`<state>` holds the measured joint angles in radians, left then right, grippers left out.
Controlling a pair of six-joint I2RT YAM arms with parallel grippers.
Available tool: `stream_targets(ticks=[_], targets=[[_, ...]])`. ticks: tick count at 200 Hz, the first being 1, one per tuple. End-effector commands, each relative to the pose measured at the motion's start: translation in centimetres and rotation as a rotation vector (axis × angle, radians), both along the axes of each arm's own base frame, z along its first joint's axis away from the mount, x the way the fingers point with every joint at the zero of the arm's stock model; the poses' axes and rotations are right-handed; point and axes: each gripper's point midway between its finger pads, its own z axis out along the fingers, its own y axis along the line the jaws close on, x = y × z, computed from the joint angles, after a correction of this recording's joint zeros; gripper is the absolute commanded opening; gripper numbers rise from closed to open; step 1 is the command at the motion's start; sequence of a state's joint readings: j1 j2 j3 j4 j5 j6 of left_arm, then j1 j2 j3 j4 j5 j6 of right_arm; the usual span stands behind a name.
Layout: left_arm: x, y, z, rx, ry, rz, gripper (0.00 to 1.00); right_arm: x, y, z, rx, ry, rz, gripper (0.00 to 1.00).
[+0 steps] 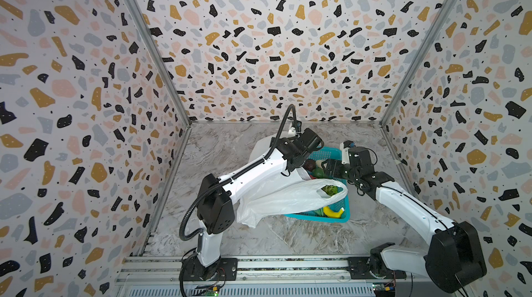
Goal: Place the fruits into the plastic bag
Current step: 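Reach left gripper to the white bag rim while right moves over basket, then lift bag open with left gripper while right grasps red dragon fruit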
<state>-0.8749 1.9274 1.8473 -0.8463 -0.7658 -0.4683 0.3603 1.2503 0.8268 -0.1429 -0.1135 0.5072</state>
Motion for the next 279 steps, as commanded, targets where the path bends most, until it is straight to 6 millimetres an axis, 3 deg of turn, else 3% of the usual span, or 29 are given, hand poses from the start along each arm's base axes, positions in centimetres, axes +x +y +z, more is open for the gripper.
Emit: stream_targets(ticks=[1,25,51,76,111,151,166,197,227,256,279], targets=[[-0.1,0.6,-2.1,0.027,0.049,0.013,0.99,0.2,0.4,1.1,0.009,-0.026,0.017,0.89],[0.1,1.3,-3.1,0.053,0.069,0.024,0.97,0.2,0.4,1.3,0.007,-0.033,0.021,0.89],[-0.1,1.8,-3.6,0.078,0.074,0.027,0.73,0.2,0.4,1.6,0.003,-0.043,0.025,0.88],[-0.3,1.7,-3.6,0.053,0.082,0.01,0.35,0.2,0.4,1.7,-0.002,-0.041,0.024,0.87],[-0.3,1.9,-0.5,-0.115,0.039,-0.056,0.0,0.5,0.1,2.7,-0.027,-0.055,0.016,0.86],[-1.9,2.1,5.0,-0.544,-0.029,-0.315,0.0,0.9,0.2,4.5,-0.023,-0.073,0.021,0.85],[-2.6,3.3,6.4,-0.656,-0.046,-0.38,0.0,1.2,0.2,5.4,-0.02,-0.088,0.031,0.85],[-4.3,5.4,7.1,-0.853,-0.037,-0.504,0.0,1.5,-0.4,6.5,-0.026,-0.079,0.022,0.87],[-4.9,7.3,8.4,-1.034,-0.068,-0.55,0.0,0.6,-0.3,7.3,-0.016,-0.075,0.04,0.9],[-5.0,7.8,8.9,-1.136,-0.064,-0.577,0.0,-0.5,0.2,7.5,0.011,-0.079,0.082,0.92],[-4.9,7.5,9.1,-1.166,-0.043,-0.593,0.0,-1.4,1.0,6.5,0.031,-0.048,0.137,0.92]])
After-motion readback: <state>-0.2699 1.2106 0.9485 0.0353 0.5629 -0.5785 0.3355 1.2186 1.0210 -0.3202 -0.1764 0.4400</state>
